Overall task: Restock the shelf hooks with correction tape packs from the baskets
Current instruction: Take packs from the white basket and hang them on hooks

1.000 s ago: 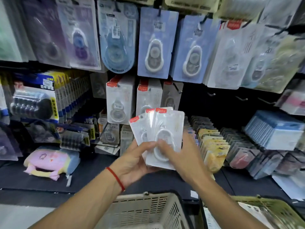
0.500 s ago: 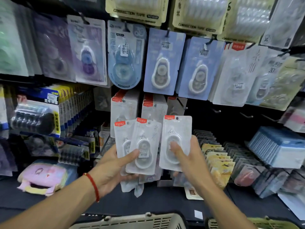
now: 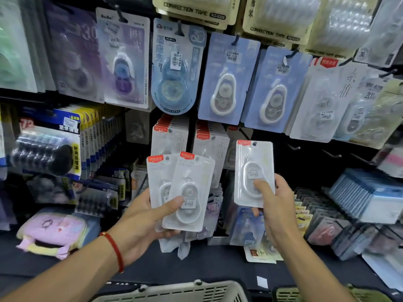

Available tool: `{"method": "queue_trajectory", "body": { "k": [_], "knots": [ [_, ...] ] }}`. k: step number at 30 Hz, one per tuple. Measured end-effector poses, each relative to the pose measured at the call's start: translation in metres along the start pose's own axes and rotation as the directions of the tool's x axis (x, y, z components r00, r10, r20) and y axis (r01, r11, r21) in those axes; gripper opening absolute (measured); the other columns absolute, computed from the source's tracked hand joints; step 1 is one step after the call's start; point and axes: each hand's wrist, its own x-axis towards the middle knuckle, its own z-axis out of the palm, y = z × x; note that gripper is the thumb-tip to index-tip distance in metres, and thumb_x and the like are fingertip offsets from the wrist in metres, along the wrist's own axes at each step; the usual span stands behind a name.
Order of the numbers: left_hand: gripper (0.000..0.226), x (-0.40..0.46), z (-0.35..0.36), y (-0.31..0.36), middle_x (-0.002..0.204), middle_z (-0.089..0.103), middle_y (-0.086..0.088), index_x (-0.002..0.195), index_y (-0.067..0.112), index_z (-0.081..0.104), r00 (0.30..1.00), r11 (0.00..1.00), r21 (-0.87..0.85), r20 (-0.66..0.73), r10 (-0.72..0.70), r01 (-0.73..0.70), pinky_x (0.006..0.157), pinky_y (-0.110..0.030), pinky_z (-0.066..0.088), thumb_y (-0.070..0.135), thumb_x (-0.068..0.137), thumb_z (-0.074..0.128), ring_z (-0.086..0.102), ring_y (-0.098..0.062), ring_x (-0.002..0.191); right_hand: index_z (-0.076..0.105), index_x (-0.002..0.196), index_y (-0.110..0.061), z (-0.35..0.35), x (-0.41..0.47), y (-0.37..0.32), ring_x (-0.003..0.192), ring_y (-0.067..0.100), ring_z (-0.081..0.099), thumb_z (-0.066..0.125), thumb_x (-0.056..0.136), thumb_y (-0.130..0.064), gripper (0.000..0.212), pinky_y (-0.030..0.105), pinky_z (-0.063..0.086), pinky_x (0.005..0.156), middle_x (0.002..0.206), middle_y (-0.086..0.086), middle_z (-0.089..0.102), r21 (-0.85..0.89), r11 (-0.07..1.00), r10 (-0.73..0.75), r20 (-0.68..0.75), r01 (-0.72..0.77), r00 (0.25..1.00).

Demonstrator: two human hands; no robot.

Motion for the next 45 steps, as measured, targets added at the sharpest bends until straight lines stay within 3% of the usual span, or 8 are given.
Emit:
{"method": "queue_trajectory", "body": {
  "k": [5, 9, 12, 20, 26, 30, 36, 45],
  "knots": [
    [0.048, 0.001, 0.0, 0.001, 0.133, 0.072, -0.014, 0.129, 0.032, 0.067, 0.999, 1.0, -0.021, 0.038, 0.0, 0.001, 0.092, -0.059, 0.055, 0.035, 0.084, 0.085, 0.068, -0.048, 0.118, 0.058, 0.134, -0.014, 0.006, 0.001, 0.007, 0.079, 0.019, 0.079, 0.074, 0.096, -0.037, 0.048, 0.03, 0.061, 0.077, 0.107, -0.006, 0.079, 0.09, 0.989, 0.118, -0.022, -0.116, 0.993],
    [0.042, -0.001, 0.005, 0.001, 0.131, 0.073, -0.013, 0.125, 0.032, 0.07, 0.999, 1.0, -0.024, 0.044, -0.009, 0.01, 0.086, -0.05, 0.061, 0.032, 0.086, 0.084, 0.073, -0.04, 0.111, 0.053, 0.135, 0.0, 0.005, 0.003, 0.017, 0.098, 0.017, 0.072, 0.073, 0.099, -0.02, 0.046, 0.042, 0.052, 0.11, 0.111, 0.006, 0.065, 0.194, 0.896, 0.398, 0.043, -0.399, 0.916],
    [0.043, -0.003, 0.008, -0.001, 0.13, 0.074, -0.011, 0.126, 0.032, 0.069, 0.999, 0.999, -0.022, 0.031, -0.024, 0.025, 0.086, -0.051, 0.061, 0.03, 0.086, 0.085, 0.073, -0.04, 0.114, 0.062, 0.127, -0.005, 0.005, -0.007, 0.02, 0.107, 0.027, 0.072, 0.071, 0.101, -0.02, 0.031, 0.046, 0.061, 0.098, 0.123, 0.013, 0.067, 0.017, 0.898, 0.433, 0.15, -0.44, 0.889],
    [0.051, -0.008, 0.017, -0.002, 0.132, 0.073, -0.013, 0.134, 0.027, 0.063, 0.998, 1.0, -0.003, 0.058, -0.023, 0.023, 0.087, -0.05, 0.059, 0.032, 0.087, 0.083, 0.072, -0.041, 0.117, 0.072, 0.105, -0.016, 0.036, -0.042, 0.013, 0.081, 0.018, 0.07, 0.08, 0.093, -0.032, 0.021, 0.032, 0.061, 0.071, 0.095, 0.007, 0.077, -0.212, 0.976, 0.15, 0.542, -0.037, 0.827],
    [0.048, -0.007, 0.018, -0.002, 0.126, 0.075, -0.014, 0.13, 0.021, 0.065, 1.0, 0.999, -0.028, -0.013, -0.023, 0.023, 0.076, -0.043, 0.062, 0.022, 0.086, 0.084, 0.075, -0.039, 0.108, 0.062, 0.109, -0.016, 0.034, -0.038, 0.014, 0.087, 0.021, 0.076, 0.079, 0.089, -0.032, 0.031, 0.026, 0.059, 0.061, 0.102, 0.002, 0.078, -0.072, 0.996, 0.072, 0.453, -0.044, 0.888],
    [0.051, -0.006, 0.017, -0.001, 0.123, 0.076, -0.014, 0.131, 0.017, 0.065, 0.999, 0.999, -0.026, -0.046, -0.023, 0.021, 0.074, -0.045, 0.063, 0.015, 0.082, 0.08, 0.076, -0.037, 0.107, 0.056, 0.106, -0.02, 0.021, -0.028, 0.017, 0.067, 0.034, 0.065, 0.069, 0.084, -0.038, 0.03, 0.042, 0.05, 0.047, 0.094, 0.003, 0.072, -0.024, 1.0, 0.01, 0.248, -0.004, 0.969],
    [0.06, -0.006, 0.016, 0.0, 0.12, 0.077, -0.012, 0.131, 0.015, 0.064, 0.996, 1.0, 0.001, -0.087, -0.026, 0.026, 0.073, -0.044, 0.062, 0.019, 0.074, 0.081, 0.077, -0.035, 0.104, 0.054, 0.113, -0.013, 0.01, -0.017, 0.012, 0.063, 0.018, 0.067, 0.066, 0.092, -0.032, 0.031, 0.032, 0.049, 0.042, 0.103, 0.0, 0.073, 0.118, 0.993, 0.0, -0.027, 0.003, 1.0],
    [0.057, -0.005, 0.015, 0.0, 0.118, 0.078, -0.011, 0.129, 0.015, 0.066, 0.995, 0.999, 0.02, -0.101, -0.023, 0.025, 0.073, -0.044, 0.063, 0.018, 0.074, 0.08, 0.077, -0.034, 0.102, 0.059, 0.119, -0.016, 0.009, -0.017, 0.007, 0.038, 0.026, 0.057, 0.065, 0.105, -0.027, 0.019, 0.027, 0.039, 0.033, 0.1, 0.006, 0.077, 0.153, 0.987, -0.037, -0.038, 0.043, 0.999]
  ]
}}
